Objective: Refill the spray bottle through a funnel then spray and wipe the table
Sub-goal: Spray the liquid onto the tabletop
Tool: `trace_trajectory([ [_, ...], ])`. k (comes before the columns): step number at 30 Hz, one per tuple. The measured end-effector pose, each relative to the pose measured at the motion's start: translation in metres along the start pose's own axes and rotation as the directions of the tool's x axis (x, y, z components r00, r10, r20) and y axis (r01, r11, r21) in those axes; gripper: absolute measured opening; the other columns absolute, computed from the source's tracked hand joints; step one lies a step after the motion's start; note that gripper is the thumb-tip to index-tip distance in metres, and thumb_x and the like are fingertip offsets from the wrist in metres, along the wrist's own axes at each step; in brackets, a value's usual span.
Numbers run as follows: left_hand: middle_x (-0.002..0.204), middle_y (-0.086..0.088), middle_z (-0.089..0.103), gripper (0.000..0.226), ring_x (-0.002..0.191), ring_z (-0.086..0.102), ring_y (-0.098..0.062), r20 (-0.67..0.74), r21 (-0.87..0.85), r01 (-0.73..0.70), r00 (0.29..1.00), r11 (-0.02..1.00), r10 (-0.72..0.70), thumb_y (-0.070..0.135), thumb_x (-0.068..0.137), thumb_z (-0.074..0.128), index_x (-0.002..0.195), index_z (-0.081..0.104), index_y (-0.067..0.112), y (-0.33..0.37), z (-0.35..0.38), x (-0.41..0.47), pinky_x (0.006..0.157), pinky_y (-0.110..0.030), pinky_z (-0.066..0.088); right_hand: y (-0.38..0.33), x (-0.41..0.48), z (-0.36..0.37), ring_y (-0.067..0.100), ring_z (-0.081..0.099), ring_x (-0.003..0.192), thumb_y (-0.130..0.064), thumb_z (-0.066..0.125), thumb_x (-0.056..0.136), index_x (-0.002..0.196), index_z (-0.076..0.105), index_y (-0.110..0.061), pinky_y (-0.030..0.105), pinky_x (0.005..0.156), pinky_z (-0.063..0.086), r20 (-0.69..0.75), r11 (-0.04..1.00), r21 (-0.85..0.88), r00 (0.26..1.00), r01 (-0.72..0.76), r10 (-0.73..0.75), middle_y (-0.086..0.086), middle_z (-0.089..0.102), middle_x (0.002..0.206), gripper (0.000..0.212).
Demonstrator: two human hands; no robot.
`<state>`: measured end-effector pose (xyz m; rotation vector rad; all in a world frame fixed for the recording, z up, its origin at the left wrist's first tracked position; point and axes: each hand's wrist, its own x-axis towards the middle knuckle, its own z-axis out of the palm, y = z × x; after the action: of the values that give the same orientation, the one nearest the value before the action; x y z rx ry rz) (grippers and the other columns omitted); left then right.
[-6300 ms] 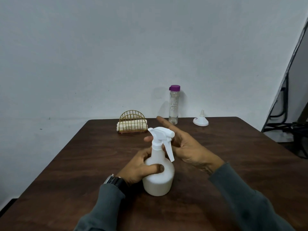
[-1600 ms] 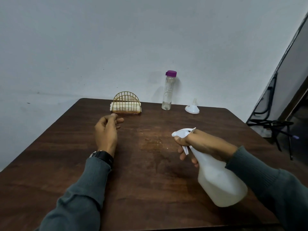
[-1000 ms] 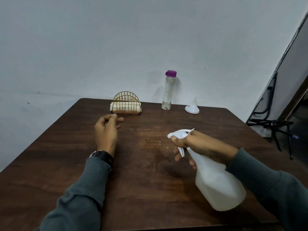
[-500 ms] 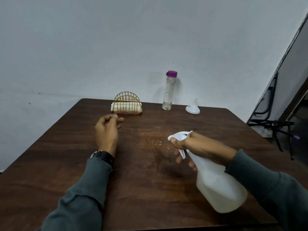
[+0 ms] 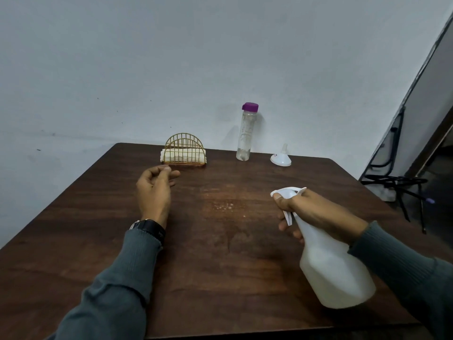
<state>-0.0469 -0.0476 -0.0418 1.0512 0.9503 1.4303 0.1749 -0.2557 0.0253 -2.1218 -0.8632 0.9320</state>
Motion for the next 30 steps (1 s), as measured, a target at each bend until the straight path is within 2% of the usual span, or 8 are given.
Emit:
trace_trajectory([
  [7,0.114,-0.019,0.076,0.008,0.082,0.073,-0.010,0.015,0.014,-0.010,1.000,1.000,0.010,0.013,0.104,0.057,0.107,0.064,0.015,-0.001,0.001,-0.002,0.071,-0.022,0.053,0.008,-0.004,-0.007,0.018,0.048,0.044,-0.048,0.062,0.099,0.066,0.051,-0.012,0.028,0.050,0.044,-0.100,0.997,0.077,0.995,0.004,0.004,0.004,0.050,0.054,0.051],
  [12,0.114,-0.019,0.077,0.009,0.084,0.074,-0.011,0.024,0.027,-0.004,1.000,1.000,0.004,0.014,0.104,0.057,0.103,0.064,0.019,-0.002,0.002,-0.002,0.072,-0.024,0.054,0.006,-0.013,-0.011,0.020,0.061,0.044,-0.054,0.060,0.101,0.087,0.070,-0.003,0.024,0.048,0.049,-0.084,0.999,0.043,0.996,-0.014,0.017,0.012,0.075,0.072,0.054],
  [16,0.114,-0.018,0.076,0.013,0.085,0.073,-0.011,0.025,0.027,-0.006,1.000,1.000,0.005,0.013,0.105,0.056,0.114,0.065,0.011,-0.002,0.002,-0.003,0.075,-0.024,0.056,0.012,-0.014,-0.008,0.017,0.055,0.038,-0.052,0.063,0.099,0.070,0.060,-0.009,0.019,0.042,0.045,-0.049,0.998,0.009,0.997,-0.063,0.063,0.007,0.064,0.056,0.053],
  [20,0.114,-0.019,0.077,0.012,0.082,0.073,-0.009,0.014,0.017,-0.009,1.000,1.000,0.009,0.014,0.105,0.056,0.113,0.065,0.012,-0.002,0.002,0.000,0.069,-0.020,0.054,0.020,-0.014,0.004,0.014,0.050,0.040,-0.056,0.063,0.097,0.065,0.057,-0.012,0.023,0.050,0.044,0.014,0.995,-0.032,0.996,-0.093,0.094,0.002,0.055,0.050,0.054],
  [22,0.113,-0.017,0.077,0.009,0.080,0.073,-0.007,0.017,0.020,-0.008,1.000,1.000,0.008,0.015,0.105,0.057,0.110,0.064,0.015,-0.003,0.002,0.001,0.068,-0.019,0.053,0.016,-0.023,0.002,0.015,0.057,0.044,-0.054,0.060,0.100,0.074,0.067,-0.010,0.023,0.052,0.048,0.088,0.996,-0.070,0.995,-0.046,0.052,0.006,0.069,0.061,0.052],
  [26,0.114,-0.016,0.077,0.010,0.079,0.073,-0.006,0.017,0.025,-0.005,1.000,1.000,0.004,0.016,0.104,0.058,0.111,0.065,0.015,-0.004,0.001,0.000,0.068,-0.020,0.053,0.009,-0.041,0.005,0.022,0.070,0.073,-0.055,0.060,0.099,0.114,0.075,-0.012,0.032,0.061,0.053,0.179,0.988,-0.098,0.979,0.116,-0.097,0.014,0.079,0.090,0.048],
  [28,0.113,-0.016,0.077,0.010,0.080,0.073,-0.007,0.014,0.025,-0.001,1.000,1.000,0.000,0.016,0.104,0.058,0.112,0.065,0.015,-0.003,0.001,-0.002,0.068,-0.020,0.052,0.008,-0.044,0.012,0.026,0.069,0.073,-0.061,0.062,0.087,0.127,0.071,-0.011,0.035,0.065,0.053,0.192,0.987,-0.104,0.976,0.121,-0.100,0.013,0.076,0.086,0.064],
  [30,0.112,-0.018,0.077,0.009,0.080,0.073,-0.010,0.013,0.021,-0.004,1.000,1.000,0.003,0.016,0.104,0.058,0.108,0.065,0.017,-0.001,0.001,-0.004,0.069,-0.022,0.053,0.008,-0.046,0.018,0.022,0.064,0.059,-0.060,0.060,0.087,0.131,0.066,-0.010,0.033,0.064,0.053,0.216,0.976,-0.160,0.970,0.149,-0.113,0.011,0.069,0.073,0.067],
])
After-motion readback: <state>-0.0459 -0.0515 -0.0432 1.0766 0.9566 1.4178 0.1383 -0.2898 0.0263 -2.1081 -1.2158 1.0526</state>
